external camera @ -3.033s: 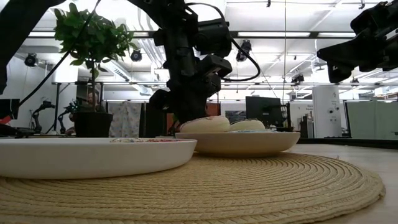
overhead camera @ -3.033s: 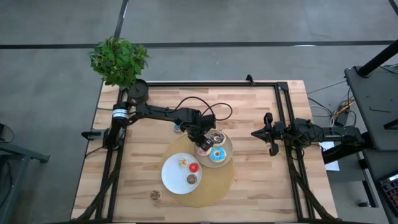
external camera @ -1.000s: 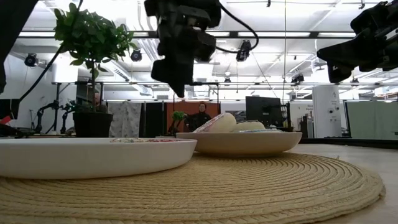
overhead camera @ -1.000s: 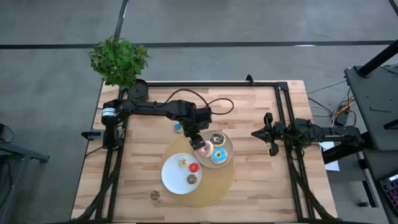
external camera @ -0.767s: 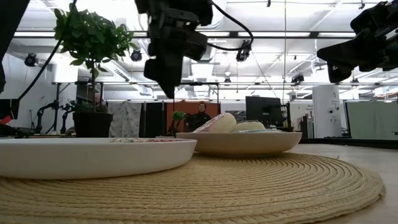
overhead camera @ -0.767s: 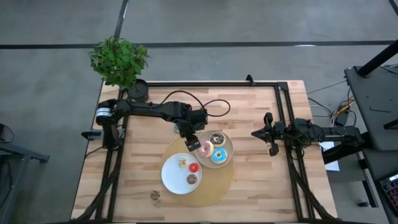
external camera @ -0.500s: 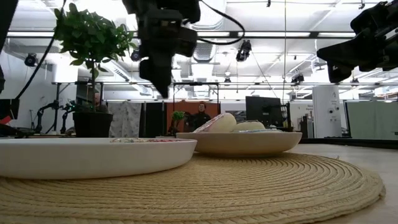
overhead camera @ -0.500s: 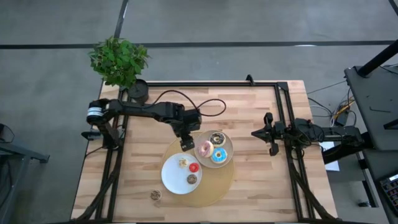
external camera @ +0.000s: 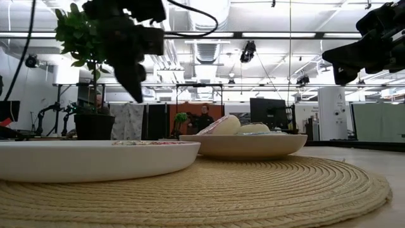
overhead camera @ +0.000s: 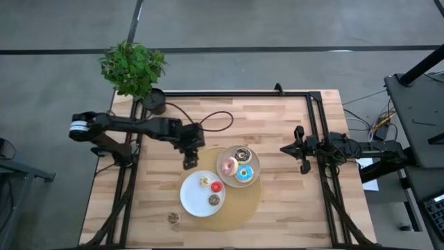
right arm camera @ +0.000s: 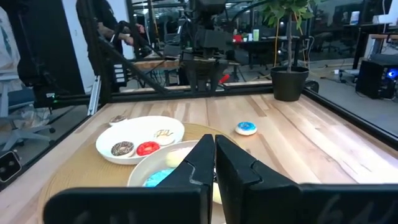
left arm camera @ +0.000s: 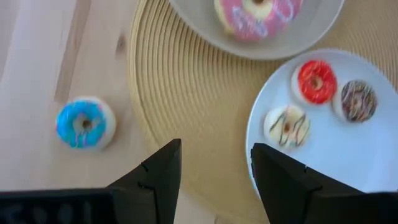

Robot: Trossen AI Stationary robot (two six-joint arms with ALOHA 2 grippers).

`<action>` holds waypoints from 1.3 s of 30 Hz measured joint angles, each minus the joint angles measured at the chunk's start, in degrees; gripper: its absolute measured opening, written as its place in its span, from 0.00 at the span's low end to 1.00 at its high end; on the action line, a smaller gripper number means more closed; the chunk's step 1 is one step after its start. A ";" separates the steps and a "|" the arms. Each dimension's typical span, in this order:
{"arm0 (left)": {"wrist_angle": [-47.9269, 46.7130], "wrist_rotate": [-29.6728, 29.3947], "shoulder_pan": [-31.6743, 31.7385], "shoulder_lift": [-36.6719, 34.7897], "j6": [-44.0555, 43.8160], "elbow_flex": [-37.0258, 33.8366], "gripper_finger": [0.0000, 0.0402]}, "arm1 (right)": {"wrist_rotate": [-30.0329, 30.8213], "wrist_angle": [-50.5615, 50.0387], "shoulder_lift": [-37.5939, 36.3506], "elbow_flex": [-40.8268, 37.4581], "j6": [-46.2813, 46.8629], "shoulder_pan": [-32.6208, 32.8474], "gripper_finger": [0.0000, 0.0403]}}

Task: Pick & Place donuts
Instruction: Put the small blue donut on the white plate

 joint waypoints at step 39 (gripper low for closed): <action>2.98 -11.07 6.69 -5.89 15.05 -8.36 0.63 | 0.00 0.01 0.29 0.00 -0.23 0.00 0.02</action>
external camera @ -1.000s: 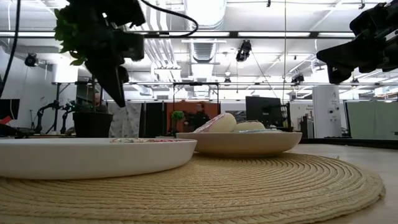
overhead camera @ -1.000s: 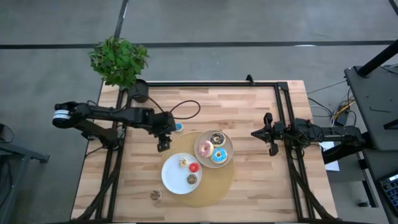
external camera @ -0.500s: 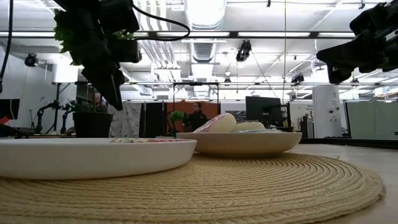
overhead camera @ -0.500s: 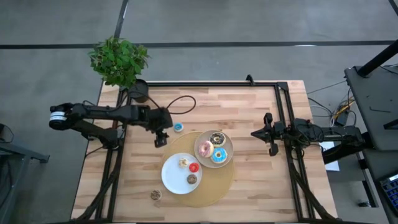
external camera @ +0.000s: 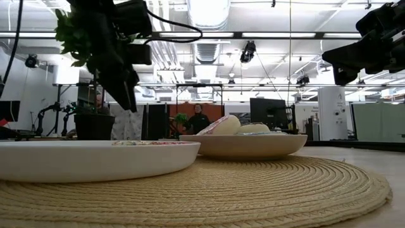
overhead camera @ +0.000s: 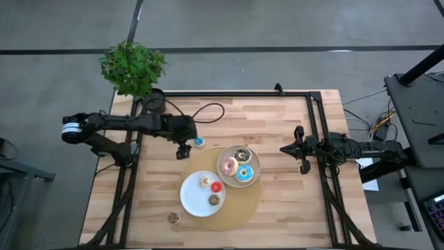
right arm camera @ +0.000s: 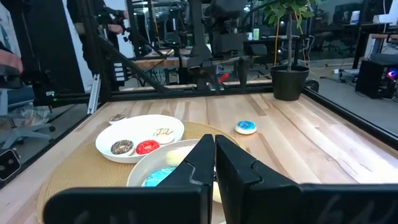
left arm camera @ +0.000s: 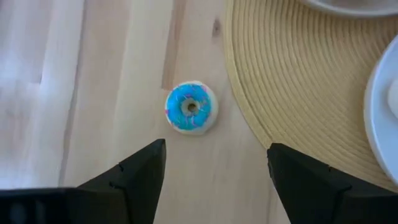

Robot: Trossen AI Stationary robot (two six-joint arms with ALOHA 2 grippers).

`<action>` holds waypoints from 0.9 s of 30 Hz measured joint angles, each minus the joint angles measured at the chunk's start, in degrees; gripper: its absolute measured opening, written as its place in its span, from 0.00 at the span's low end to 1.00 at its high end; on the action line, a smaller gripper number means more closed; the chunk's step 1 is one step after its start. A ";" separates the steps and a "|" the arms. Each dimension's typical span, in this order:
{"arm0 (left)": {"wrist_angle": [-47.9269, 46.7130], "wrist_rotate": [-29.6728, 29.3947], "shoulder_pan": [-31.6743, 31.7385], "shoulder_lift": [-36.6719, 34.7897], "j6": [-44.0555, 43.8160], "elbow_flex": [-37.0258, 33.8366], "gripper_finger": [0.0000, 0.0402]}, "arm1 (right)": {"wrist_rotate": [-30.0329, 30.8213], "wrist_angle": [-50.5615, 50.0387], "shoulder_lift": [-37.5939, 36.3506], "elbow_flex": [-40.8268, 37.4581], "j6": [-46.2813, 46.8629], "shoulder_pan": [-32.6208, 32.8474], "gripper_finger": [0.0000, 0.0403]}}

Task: Pick & Place donuts
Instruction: Put the small blue donut on the white plate

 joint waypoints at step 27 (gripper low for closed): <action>-1.35 3.43 6.22 18.23 5.85 7.81 0.63 | 0.01 -0.02 0.02 0.00 0.20 0.00 0.02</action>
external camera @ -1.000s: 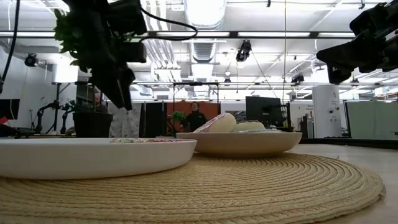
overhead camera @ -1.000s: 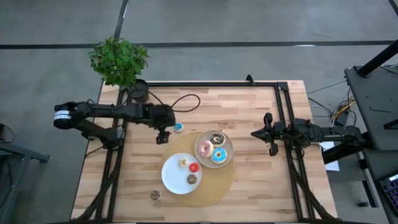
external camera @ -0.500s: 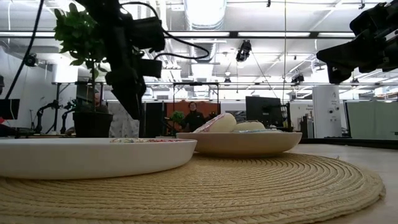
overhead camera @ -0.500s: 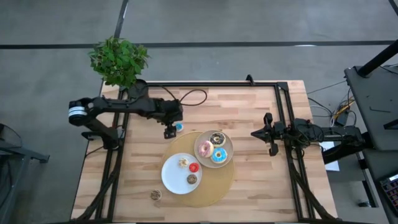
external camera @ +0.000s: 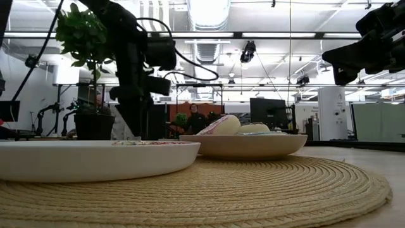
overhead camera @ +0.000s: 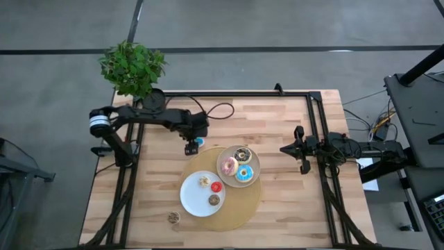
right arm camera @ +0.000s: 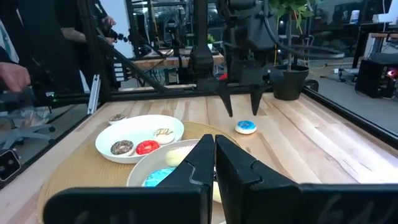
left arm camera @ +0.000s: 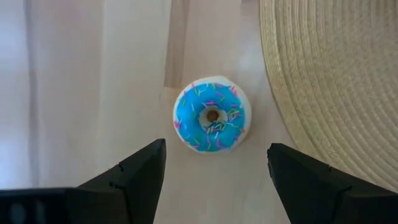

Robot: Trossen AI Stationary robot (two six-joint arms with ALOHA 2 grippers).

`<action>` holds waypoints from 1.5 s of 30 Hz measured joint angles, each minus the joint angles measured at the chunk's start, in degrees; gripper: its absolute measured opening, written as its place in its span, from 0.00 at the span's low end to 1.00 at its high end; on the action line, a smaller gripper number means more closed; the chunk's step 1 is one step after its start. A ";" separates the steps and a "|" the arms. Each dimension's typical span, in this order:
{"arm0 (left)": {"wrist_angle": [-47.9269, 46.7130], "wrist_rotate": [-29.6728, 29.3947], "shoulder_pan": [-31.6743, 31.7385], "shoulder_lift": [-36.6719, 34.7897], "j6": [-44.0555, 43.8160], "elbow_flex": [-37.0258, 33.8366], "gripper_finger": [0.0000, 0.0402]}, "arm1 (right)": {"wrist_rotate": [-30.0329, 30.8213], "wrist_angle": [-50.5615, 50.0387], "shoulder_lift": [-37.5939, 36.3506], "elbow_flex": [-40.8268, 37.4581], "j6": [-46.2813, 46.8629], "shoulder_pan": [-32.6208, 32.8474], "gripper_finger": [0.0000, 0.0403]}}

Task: Pick & Place donuts
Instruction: Put the small blue donut on the white plate

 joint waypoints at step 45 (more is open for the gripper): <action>5.70 1.51 0.00 5.83 -1.47 0.04 0.63 | 0.02 0.02 0.00 0.00 -0.16 0.01 0.02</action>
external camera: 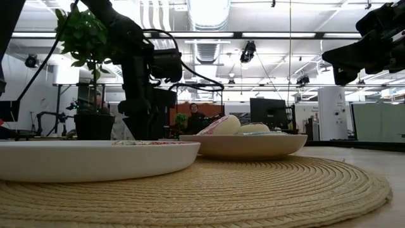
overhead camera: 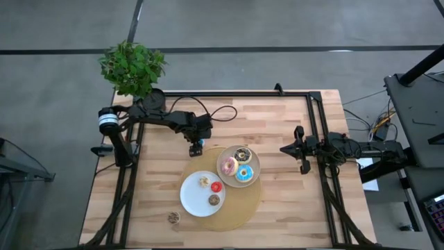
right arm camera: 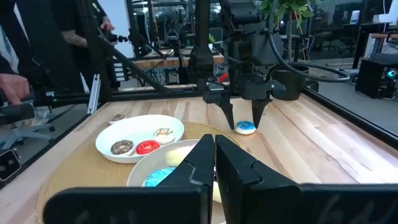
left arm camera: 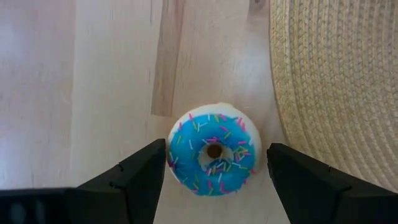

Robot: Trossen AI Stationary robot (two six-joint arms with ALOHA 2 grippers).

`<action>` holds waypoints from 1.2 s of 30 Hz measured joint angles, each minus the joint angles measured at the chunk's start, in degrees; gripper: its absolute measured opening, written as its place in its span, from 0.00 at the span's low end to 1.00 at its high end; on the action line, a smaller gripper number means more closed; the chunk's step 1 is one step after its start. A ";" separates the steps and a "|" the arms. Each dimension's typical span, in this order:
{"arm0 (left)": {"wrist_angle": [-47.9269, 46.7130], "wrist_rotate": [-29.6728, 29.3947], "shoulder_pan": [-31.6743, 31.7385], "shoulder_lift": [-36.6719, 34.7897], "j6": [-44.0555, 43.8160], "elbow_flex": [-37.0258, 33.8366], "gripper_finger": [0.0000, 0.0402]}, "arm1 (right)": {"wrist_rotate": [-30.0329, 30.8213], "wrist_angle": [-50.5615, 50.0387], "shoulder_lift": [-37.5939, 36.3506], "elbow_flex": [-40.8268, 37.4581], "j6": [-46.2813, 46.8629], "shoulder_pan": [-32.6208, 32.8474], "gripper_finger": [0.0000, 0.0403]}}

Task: Pick & Place donuts
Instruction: Put the small blue donut on the white plate

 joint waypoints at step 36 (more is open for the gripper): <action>-1.30 0.09 0.00 -0.02 -1.57 1.05 0.48 | -0.02 -0.02 0.00 -0.02 0.00 0.00 0.02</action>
